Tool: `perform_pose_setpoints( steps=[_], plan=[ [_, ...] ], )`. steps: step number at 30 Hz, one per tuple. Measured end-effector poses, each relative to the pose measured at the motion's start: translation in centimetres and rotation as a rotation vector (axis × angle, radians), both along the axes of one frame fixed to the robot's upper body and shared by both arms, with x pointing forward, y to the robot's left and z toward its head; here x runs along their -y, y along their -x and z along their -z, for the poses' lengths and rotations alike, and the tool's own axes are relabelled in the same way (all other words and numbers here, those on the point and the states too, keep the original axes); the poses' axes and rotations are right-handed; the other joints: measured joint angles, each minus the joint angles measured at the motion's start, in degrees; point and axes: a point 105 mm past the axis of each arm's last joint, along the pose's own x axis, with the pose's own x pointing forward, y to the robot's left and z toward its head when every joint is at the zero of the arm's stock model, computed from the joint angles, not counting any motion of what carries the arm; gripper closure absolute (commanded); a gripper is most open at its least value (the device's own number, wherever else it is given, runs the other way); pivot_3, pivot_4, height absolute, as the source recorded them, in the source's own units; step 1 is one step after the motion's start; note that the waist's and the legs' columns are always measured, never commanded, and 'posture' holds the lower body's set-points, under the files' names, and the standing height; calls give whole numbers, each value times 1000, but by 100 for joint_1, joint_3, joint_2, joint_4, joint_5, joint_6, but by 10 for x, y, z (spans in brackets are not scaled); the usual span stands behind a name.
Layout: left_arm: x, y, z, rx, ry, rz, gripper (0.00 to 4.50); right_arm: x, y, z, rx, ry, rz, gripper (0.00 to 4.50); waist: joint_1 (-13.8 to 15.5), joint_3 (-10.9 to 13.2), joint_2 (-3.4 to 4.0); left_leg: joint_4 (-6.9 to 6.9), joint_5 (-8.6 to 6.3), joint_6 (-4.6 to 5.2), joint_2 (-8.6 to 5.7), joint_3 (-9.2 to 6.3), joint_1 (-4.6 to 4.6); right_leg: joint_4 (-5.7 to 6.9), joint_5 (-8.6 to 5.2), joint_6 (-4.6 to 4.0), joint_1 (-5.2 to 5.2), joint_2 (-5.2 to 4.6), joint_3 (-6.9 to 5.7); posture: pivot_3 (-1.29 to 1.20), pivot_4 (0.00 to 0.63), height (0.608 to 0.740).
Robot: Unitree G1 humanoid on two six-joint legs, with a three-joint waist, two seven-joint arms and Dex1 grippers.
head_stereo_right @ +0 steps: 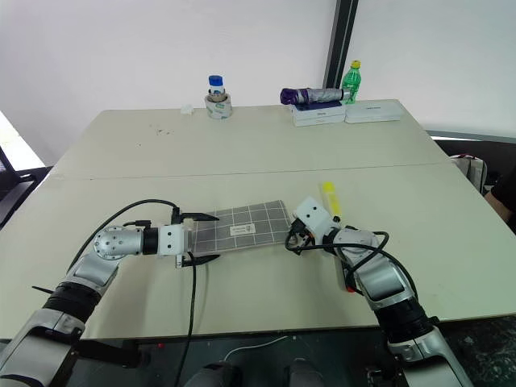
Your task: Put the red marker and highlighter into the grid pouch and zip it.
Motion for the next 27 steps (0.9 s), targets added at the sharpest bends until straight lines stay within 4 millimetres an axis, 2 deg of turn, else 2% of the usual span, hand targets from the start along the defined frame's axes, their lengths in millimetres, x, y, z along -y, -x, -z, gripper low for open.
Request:
perform_pose_setpoints(
  steps=[2,8,9,15,20,22,24,27],
  plan=[
    [-1,2,0,-2,-3,8,1222,-1,0,-1,1,1,-4,4500,0,0,0,0,0,0,0,0,0,0,0,0,-1,0,0,0,150,740],
    [-1,4,-4,-6,6,15,4180,-3,0,-1,3,6,-10,4500,4,0,0,1,0,0,0,0,-1,1,0,0,-1,0,0,0,150,740],
    [-1,5,-4,-9,12,16,4406,-4,-1,-1,4,5,-11,4500,4,0,0,0,0,0,0,0,-1,1,0,0,-1,0,1,0,150,740],
    [-2,9,-8,-44,69,-13,4406,-5,-3,-4,18,1,-13,4500,0,0,0,0,0,0,0,0,-1,2,0,0,-2,0,1,0,150,740],
    [-1,3,-33,-188,331,-152,4406,2,-14,-32,127,-12,10,4500,3,0,0,4,0,0,0,-1,-4,3,0,0,-3,0,2,0,150,740],
    [0,2,-46,-241,446,-206,4500,12,-19,-52,175,-26,31,3947,11,0,0,5,0,0,0,-1,-4,3,0,0,-2,0,2,0,150,740],
    [-1,2,-52,-273,520,-253,4500,20,-21,-65,187,-55,50,3143,11,0,0,3,0,0,0,-1,-4,3,0,0,-2,0,2,0,150,740],
    [-3,1,-53,-308,593,-318,4500,25,-18,-72,191,-56,40,1654,10,0,-1,3,0,-1,1,0,-4,2,0,0,-2,0,2,0,150,740]
  ],
)
